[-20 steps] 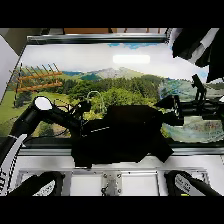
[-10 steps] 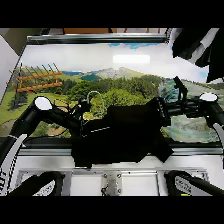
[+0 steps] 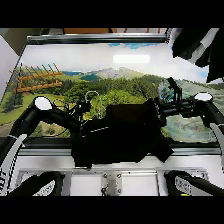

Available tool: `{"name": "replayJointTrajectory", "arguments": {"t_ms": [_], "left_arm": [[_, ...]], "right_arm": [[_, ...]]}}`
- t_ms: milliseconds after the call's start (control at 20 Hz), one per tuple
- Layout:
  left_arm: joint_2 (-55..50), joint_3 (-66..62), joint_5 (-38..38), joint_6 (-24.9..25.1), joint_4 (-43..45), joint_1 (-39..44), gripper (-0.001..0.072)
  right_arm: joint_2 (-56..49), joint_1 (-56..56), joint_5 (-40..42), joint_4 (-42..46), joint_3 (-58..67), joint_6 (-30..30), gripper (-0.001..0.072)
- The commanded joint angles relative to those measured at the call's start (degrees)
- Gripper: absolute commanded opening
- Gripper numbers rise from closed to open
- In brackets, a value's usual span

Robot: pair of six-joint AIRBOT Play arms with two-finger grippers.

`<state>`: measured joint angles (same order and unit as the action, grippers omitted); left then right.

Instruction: Fold the clothes and pants, and hang the long-sleeved shirts on hangers.

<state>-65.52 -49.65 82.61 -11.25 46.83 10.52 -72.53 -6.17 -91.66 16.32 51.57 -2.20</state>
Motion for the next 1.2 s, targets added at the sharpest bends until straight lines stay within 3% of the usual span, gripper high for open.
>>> {"name": "replayJointTrajectory", "arguments": {"t_ms": [0, 600, 700, 750, 800, 850, 1150], "left_arm": [[0.0, 0.0, -0.1, 0.0, -0.3, 0.0, 0.0012], [0.0, 0.0, -0.1, 0.0, -0.3, 0.0, 0.0013], [0.0, 0.0, -0.1, 0.0, -0.3, 0.0, 0.0013], [0.0, 0.0, -0.1, 0.0, -0.3, 0.0, 0.0012], [0.0, 0.0, -0.1, 0.0, -0.3, 0.0, 0.0012], [0.0, 0.0, -0.1, 0.0, -0.3, 0.0, 0.0012], [0.0, 0.0, -0.1, 0.0, -0.3, 0.0, 0.0013]], "right_arm": [[0.0, 0.2, 0.3, 0.0, 0.0, 0.0, 0.0666], [-0.1, 0.2, 0.3, -0.1, 0.0, 0.0, 0.0665], [-0.1, 0.2, 0.3, -0.1, 0.0, 0.0, 0.0635], [-0.1, 0.2, 0.3, -0.1, 0.0, 0.0, 0.0421], [-0.1, 0.2, 0.3, -0.1, 0.0, 0.0, 0.0108], [-0.1, 0.2, 0.3, -0.1, 0.0, 0.0, 0.0025], [-0.1, 0.2, 0.3, -0.1, 0.0, 0.0, 0.0022]]}}
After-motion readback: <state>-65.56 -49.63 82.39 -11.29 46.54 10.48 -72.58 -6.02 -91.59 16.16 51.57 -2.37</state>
